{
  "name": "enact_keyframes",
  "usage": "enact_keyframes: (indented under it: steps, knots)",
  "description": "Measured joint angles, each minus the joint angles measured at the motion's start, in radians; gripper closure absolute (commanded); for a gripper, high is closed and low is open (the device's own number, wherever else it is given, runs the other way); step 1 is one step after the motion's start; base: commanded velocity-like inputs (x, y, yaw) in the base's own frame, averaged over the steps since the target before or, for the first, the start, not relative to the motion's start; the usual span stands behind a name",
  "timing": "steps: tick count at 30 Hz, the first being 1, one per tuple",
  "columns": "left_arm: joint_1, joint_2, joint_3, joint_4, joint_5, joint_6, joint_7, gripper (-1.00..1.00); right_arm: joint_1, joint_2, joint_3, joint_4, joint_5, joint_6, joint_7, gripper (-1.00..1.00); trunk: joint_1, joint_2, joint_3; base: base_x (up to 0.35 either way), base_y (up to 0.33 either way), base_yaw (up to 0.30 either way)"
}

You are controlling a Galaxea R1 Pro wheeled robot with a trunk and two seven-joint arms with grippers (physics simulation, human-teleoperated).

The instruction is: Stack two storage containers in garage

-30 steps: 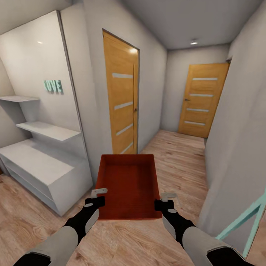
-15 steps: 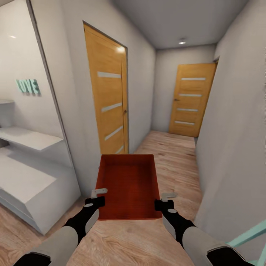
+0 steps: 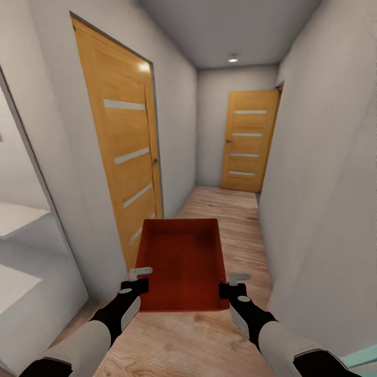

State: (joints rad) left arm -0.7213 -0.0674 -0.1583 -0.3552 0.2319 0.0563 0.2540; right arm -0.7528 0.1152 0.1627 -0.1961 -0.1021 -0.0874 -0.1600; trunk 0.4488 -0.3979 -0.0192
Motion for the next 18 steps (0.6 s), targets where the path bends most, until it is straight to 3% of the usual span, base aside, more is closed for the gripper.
enact_keyframes:
  steps: [13,18]
  knots:
    - [0.0,0.0,0.0,0.0,0.0,0.0,0.0,1.0,0.0,0.0,0.0,0.0,0.0,0.0,0.0,1.0,0.0,0.0,0.0,0.321,0.0,-0.231]
    - [0.0,0.0,0.0,0.0,0.0,0.0,0.0,1.0,0.0,0.0,0.0,0.0,0.0,0.0,0.0,1.0,0.0,0.0,0.0,0.321,0.0,-0.041]
